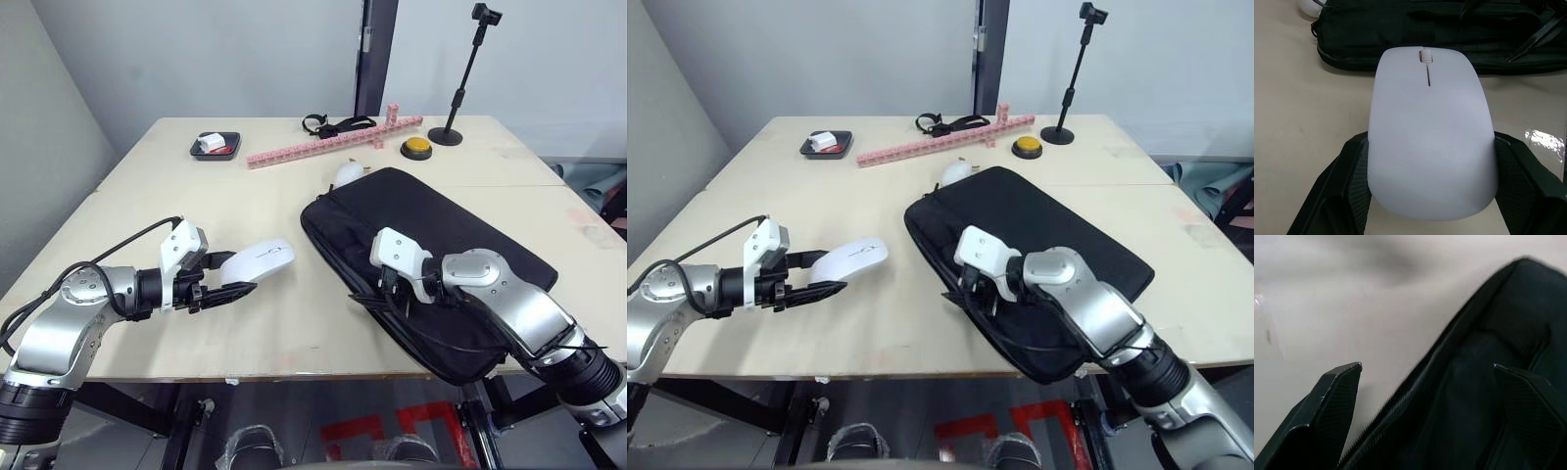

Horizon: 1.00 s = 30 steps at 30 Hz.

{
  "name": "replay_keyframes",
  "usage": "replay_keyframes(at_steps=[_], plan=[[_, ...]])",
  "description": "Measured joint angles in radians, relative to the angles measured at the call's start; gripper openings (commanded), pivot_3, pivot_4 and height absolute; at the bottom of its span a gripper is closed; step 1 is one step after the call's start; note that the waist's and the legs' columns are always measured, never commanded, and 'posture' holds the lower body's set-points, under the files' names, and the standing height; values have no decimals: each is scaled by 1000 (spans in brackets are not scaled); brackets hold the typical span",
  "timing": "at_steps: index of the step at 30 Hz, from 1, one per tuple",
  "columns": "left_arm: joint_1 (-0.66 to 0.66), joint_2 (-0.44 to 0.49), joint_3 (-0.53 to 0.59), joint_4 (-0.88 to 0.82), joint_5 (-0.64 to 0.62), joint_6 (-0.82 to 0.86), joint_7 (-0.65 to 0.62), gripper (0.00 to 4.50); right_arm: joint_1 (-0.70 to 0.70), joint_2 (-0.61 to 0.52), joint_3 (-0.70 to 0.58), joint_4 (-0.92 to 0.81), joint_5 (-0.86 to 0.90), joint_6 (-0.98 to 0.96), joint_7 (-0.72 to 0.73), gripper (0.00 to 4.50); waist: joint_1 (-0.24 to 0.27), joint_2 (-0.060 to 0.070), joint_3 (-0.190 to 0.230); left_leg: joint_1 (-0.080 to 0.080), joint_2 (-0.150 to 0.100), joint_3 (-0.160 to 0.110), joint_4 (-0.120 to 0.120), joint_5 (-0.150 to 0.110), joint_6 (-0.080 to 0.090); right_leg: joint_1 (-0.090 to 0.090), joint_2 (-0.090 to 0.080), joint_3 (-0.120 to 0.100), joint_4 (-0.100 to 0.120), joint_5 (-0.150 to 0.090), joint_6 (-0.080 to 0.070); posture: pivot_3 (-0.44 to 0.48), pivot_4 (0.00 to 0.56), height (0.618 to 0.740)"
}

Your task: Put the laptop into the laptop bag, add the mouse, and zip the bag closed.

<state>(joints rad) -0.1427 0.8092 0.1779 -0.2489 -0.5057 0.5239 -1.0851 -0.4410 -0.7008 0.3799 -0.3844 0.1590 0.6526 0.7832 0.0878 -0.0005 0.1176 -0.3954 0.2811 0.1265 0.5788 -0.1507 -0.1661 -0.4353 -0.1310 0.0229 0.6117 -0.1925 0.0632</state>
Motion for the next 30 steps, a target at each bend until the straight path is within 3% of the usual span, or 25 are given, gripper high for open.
replay_keyframes(at_steps=[5,19,30], plan=[[0,22,0,-5,-2,0,-3,2782,12,5,10,22,-42,-23,4,4500,-7,0,0,1,0,1,0,0,0,0,0,0,0,0,0,0,150,740],[-3,27,-1,-6,-11,9,4,2782,24,52,-6,49,-44,-18,1,21,-14,0,0,6,0,3,0,0,0,2,0,3,2,0,0,0,150,740],[-3,28,-1,-10,-11,9,4,2782,36,61,-26,50,-29,-19,6,21,-14,0,0,6,0,3,0,0,0,2,0,3,2,0,0,0,150,740]])
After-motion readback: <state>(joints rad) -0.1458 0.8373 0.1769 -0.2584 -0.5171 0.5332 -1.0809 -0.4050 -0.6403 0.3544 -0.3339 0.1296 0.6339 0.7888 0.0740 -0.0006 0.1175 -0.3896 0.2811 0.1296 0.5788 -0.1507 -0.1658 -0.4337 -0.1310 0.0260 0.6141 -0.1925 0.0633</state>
